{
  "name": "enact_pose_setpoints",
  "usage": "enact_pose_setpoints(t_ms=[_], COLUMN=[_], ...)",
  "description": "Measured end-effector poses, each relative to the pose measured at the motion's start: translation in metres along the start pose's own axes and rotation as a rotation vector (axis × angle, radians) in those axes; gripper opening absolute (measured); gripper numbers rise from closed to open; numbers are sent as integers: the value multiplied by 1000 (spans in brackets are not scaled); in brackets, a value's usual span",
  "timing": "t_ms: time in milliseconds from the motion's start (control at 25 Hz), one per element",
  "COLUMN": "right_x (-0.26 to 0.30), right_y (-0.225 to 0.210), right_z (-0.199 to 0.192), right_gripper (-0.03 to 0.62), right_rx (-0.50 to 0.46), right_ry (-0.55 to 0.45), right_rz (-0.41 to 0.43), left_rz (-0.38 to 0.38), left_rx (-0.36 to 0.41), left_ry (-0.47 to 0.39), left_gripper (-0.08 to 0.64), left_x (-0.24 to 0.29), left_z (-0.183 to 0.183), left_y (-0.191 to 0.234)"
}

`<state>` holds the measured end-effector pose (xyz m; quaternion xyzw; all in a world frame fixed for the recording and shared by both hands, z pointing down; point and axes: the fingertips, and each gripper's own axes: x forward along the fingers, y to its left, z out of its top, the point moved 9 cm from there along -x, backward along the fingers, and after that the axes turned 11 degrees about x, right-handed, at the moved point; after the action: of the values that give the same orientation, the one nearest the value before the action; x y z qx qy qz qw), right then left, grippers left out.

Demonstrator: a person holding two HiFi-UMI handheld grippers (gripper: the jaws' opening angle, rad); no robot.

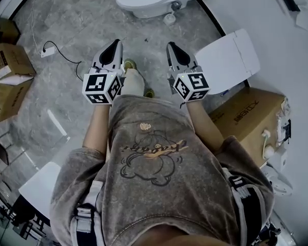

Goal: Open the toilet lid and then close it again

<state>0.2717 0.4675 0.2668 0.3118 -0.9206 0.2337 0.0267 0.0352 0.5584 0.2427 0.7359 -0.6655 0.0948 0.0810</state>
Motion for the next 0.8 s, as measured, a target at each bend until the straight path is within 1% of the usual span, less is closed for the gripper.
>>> enact_pose_setpoints(t_ms=[240, 440, 600, 800], right_x=[73, 149, 207, 282], right_y=[-33, -66, -98, -153], right_z=[0, 0, -12, -46], right_gripper=[28, 28, 28, 28], right_rx=[17, 38, 69, 96], right_ry=[-5, 10, 11, 64], right_rz=[-23, -34, -48, -79], left_rz=[6, -8, -11, -34], left_rx=[-16, -28, -40, -32], left_ry=[4, 41, 80, 126], left_gripper=[8, 8, 8, 8], left_x=[70, 143, 200, 285], left_z=[-11, -31, -61, -112], left_y=[49, 91, 121, 159])
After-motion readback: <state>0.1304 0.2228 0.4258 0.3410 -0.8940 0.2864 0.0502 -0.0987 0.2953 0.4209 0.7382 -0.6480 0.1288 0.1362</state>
